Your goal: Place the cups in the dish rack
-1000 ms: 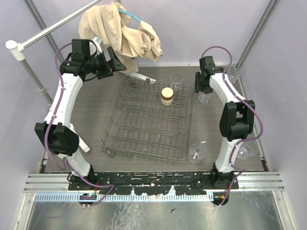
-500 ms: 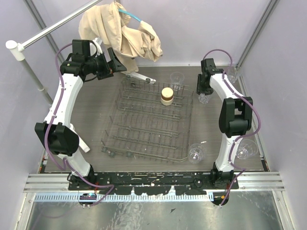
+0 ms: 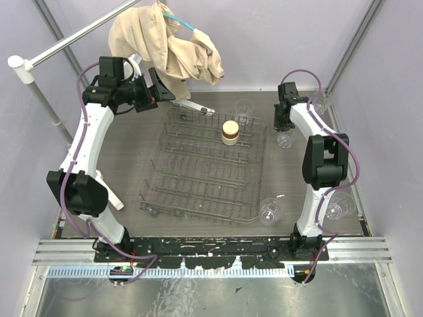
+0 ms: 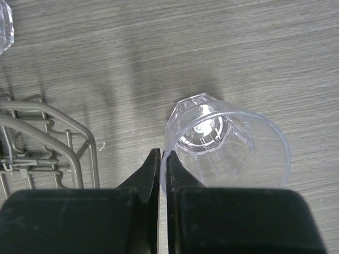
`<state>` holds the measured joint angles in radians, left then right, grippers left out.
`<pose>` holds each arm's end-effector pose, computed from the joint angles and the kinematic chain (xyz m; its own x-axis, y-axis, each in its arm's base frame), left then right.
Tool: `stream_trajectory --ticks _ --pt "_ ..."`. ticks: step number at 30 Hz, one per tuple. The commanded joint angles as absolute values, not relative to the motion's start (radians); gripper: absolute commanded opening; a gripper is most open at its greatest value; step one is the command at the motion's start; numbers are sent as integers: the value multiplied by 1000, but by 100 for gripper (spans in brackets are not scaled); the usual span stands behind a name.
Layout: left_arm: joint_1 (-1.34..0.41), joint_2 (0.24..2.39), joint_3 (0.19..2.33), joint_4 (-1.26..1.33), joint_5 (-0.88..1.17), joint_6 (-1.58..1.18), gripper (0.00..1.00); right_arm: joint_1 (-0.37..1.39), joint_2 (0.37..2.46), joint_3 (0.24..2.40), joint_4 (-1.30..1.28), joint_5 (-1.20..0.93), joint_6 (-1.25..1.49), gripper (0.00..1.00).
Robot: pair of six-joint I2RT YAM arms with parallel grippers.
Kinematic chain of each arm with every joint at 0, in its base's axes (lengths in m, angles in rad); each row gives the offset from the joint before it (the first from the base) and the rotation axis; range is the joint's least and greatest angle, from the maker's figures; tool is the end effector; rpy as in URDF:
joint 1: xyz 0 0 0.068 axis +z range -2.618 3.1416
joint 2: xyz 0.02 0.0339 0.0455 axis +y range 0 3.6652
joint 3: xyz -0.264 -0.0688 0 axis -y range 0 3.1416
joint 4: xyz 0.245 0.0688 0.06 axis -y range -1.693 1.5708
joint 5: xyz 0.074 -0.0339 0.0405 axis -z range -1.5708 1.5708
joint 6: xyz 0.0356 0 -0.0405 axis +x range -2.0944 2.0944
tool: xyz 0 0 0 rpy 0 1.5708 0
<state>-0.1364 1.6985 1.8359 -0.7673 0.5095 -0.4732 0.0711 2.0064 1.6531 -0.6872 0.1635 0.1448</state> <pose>0.3672 -0.0679 0.4064 -0.7515 -0.2984 -0.5883 0.1873 0.7586 -0.6240 0.4365 0.0253 0.2302 -0.8497 0.0822 -0.5208 0.1361 0.9885 -0.0660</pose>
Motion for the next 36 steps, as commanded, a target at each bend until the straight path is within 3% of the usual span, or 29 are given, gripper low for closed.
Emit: stream_trajectory --ticks 1,12,19,26,31,36 --pt "-144 1647 1812 -746 575 -504 98 58 1893 1636 -701 188 141 1" --pt "-162 1595 1615 -591 686 -692 100 58 1732 1820 -814 113 173 1" --pt "-180 1584 1509 -389 782 -919 100 58 1620 1827 -752 -257 256 1" --pt "-218 1575 1371 -36 833 -1209 98 81 1481 1540 -258 -691 662 1" --pt "-247 1594 1279 259 824 -1445 98 160 1461 1409 40 -760 885 1" --pt "-263 1592 1266 292 804 -1485 98 244 1462 1299 325 -749 1070 1"
